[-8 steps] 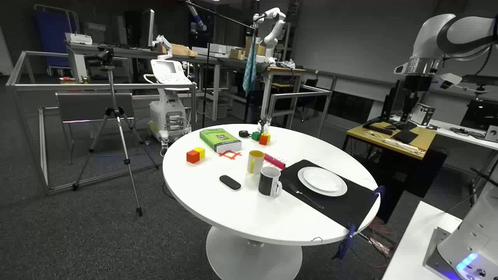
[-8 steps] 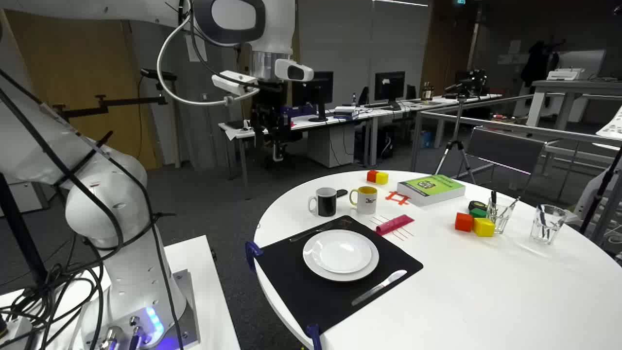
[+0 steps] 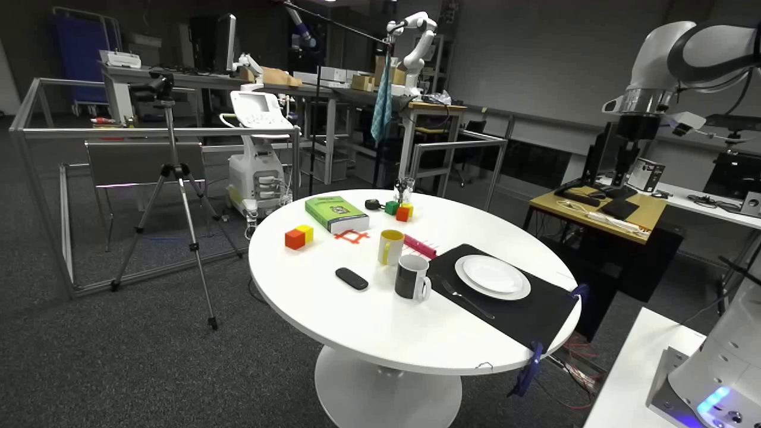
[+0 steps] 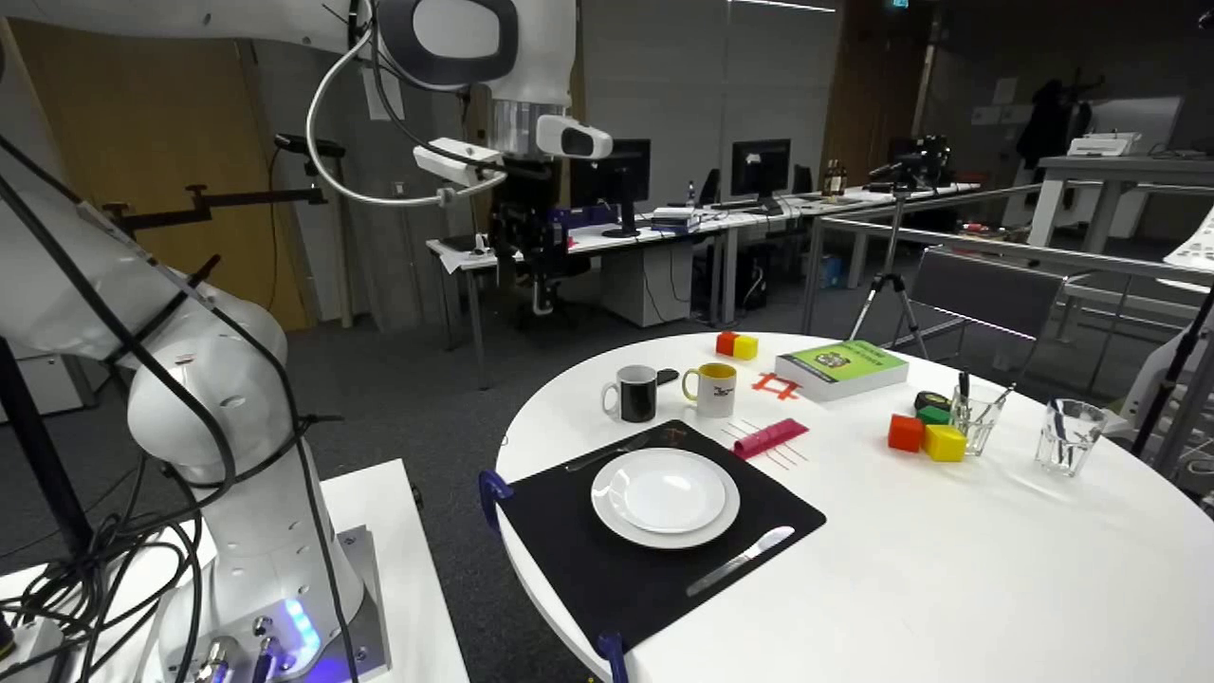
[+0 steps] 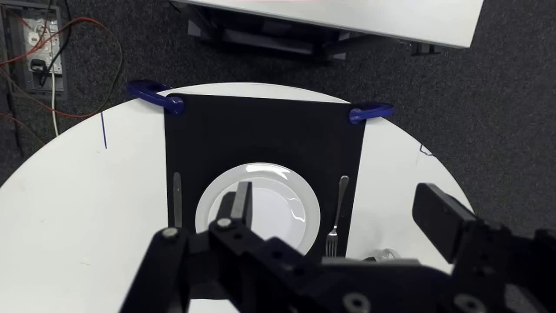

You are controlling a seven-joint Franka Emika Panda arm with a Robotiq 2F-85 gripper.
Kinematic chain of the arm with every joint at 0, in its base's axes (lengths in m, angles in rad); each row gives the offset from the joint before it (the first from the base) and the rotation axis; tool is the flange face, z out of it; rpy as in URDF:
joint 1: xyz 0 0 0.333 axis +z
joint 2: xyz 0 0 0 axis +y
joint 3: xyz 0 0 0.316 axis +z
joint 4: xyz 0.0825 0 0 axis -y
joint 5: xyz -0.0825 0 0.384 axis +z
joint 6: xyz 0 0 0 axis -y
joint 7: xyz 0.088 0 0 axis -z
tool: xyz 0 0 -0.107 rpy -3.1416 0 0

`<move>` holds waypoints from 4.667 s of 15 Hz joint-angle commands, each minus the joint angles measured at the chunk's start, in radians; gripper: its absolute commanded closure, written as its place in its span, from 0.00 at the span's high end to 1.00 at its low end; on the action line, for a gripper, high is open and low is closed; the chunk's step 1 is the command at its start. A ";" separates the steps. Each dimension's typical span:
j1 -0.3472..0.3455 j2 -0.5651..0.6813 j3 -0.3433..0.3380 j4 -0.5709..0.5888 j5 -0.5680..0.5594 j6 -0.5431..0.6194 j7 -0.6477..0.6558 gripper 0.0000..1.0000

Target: Move the black cup to the left side of the white plate

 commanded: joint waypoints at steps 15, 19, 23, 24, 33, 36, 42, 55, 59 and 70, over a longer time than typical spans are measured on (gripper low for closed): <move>0.103 0.637 0.230 0.297 0.095 0.460 0.214 1.00; 0.106 0.788 0.245 0.403 0.169 0.438 0.196 1.00; 0.101 0.811 0.255 0.384 0.176 0.460 0.194 1.00; 0.101 0.818 0.255 0.384 0.175 0.460 0.195 1.00; 0.109 0.807 0.250 0.348 0.110 0.559 0.278 1.00; 0.134 0.856 0.269 0.347 0.056 0.606 0.328 1.00; 0.219 0.992 0.291 0.404 -0.062 0.642 0.495 1.00; 0.290 1.190 0.263 0.538 -0.082 0.657 0.636 1.00; 0.309 1.228 0.247 0.581 -0.092 0.663 0.653 1.00; 0.334 1.315 0.239 0.673 -0.079 0.652 0.648 1.00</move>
